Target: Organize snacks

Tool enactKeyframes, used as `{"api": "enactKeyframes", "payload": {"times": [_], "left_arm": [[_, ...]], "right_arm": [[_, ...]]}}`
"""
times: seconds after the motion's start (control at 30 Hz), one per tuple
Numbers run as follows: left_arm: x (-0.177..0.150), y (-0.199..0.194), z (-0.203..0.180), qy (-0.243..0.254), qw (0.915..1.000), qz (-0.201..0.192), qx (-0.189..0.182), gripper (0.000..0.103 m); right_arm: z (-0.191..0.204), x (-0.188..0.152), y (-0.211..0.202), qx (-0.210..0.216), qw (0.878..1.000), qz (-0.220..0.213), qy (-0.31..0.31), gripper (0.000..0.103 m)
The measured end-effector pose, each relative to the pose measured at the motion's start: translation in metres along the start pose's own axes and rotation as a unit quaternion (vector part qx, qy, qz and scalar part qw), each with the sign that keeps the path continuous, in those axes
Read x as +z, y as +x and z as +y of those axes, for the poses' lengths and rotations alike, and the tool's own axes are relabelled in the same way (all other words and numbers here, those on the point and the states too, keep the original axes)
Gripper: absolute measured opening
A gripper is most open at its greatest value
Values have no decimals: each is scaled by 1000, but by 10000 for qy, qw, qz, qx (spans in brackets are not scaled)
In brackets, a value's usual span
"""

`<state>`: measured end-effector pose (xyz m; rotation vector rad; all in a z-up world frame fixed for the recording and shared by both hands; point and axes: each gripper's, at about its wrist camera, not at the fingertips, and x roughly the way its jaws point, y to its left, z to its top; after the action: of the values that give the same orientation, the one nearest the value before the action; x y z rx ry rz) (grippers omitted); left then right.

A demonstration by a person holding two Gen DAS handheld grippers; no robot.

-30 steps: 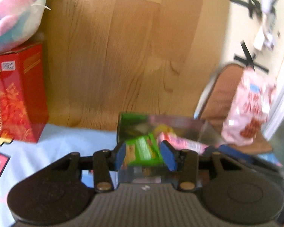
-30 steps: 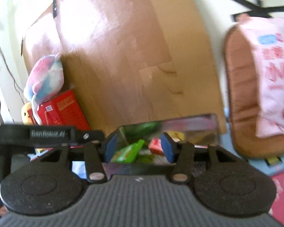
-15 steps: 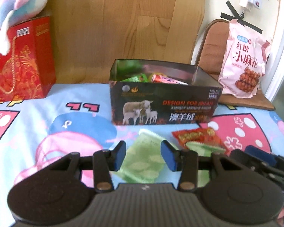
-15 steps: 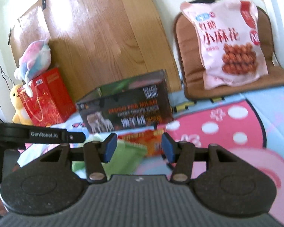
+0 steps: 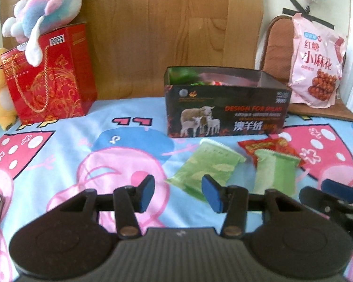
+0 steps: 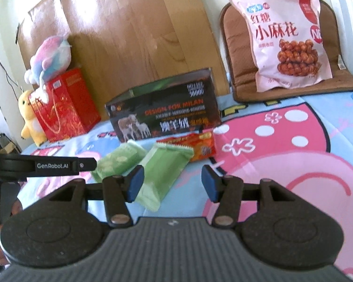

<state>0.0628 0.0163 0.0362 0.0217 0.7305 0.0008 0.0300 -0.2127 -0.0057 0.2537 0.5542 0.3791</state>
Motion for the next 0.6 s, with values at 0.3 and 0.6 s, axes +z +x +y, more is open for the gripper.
{"api": "enactKeyframes", "payload": {"times": [0.3, 0.6], "left_arm": [[-6, 7, 7, -38, 9998, 25, 192, 49], [-11, 11, 14, -128, 9998, -88, 82, 54]], "right_arm": [[1, -4, 15, -196, 9992, 346, -101, 89], [6, -4, 19, -219, 9985, 422, -288, 95]]}}
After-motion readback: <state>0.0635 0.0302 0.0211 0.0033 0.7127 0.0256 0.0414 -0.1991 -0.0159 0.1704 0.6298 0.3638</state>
